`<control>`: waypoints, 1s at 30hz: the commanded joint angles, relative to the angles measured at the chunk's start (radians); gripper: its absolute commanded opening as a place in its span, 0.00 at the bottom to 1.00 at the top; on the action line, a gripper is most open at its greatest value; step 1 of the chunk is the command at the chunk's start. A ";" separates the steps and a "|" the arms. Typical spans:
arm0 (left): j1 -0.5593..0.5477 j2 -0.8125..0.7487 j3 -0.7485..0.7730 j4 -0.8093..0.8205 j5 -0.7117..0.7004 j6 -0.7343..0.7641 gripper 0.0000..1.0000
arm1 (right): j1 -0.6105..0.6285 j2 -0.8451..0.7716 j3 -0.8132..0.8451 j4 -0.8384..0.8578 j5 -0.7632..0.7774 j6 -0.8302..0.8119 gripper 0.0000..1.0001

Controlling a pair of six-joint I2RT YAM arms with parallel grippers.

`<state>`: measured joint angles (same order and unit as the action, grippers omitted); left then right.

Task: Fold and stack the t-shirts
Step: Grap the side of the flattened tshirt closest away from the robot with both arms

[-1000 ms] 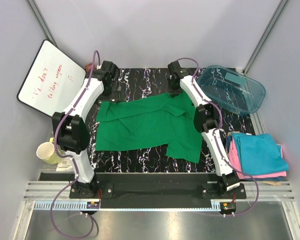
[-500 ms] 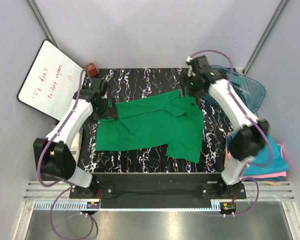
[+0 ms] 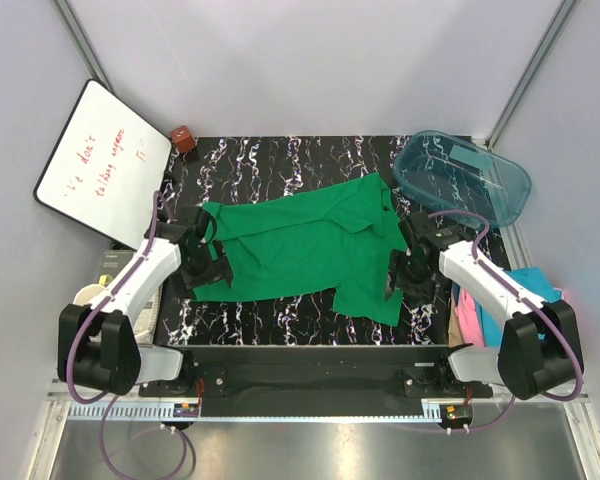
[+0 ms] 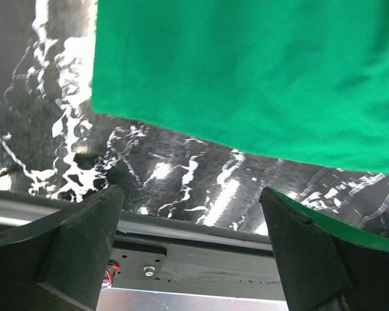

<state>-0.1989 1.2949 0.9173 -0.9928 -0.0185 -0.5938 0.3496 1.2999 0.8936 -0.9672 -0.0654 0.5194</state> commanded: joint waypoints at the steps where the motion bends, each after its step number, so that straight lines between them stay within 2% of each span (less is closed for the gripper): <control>1: 0.003 0.004 -0.050 0.016 -0.070 -0.069 0.91 | -0.044 -0.010 -0.070 0.030 -0.042 0.135 0.68; 4: 0.006 0.024 -0.081 0.014 -0.118 -0.090 0.86 | -0.061 -0.007 -0.134 0.067 -0.070 0.162 0.66; 8: 0.022 0.041 -0.078 0.010 -0.126 -0.109 0.85 | -0.075 0.012 -0.188 0.113 -0.099 0.182 0.65; 14: 0.108 0.050 -0.081 0.028 -0.120 -0.086 0.87 | -0.098 0.058 -0.225 0.203 -0.137 0.251 0.62; 16: 0.133 0.046 -0.072 0.028 -0.126 -0.075 0.88 | -0.100 0.073 -0.226 0.217 -0.143 0.266 0.56; 23: 0.194 0.047 -0.041 0.013 -0.133 -0.035 0.88 | -0.100 0.160 -0.174 0.217 -0.182 0.245 0.52; 25: 0.197 0.050 -0.028 0.011 -0.141 -0.032 0.88 | -0.100 0.171 -0.168 0.214 -0.172 0.237 0.42; 26: 0.199 0.055 -0.023 0.010 -0.138 -0.029 0.88 | -0.100 0.174 -0.157 0.214 -0.169 0.228 0.27; 28: 0.199 0.073 -0.017 0.008 -0.124 -0.024 0.88 | -0.100 0.194 -0.147 0.208 -0.171 0.208 0.13; 29: 0.199 0.081 -0.015 0.008 -0.120 -0.023 0.88 | -0.100 0.202 -0.134 0.208 -0.175 0.200 0.02; 30: 0.199 0.099 -0.014 0.011 -0.110 -0.023 0.88 | -0.100 0.208 -0.128 0.208 -0.180 0.188 0.00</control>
<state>-0.0048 1.3598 0.8631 -0.9882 -0.1310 -0.6361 0.2531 1.4845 0.7120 -0.7792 -0.2268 0.7341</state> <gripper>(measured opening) 0.876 0.068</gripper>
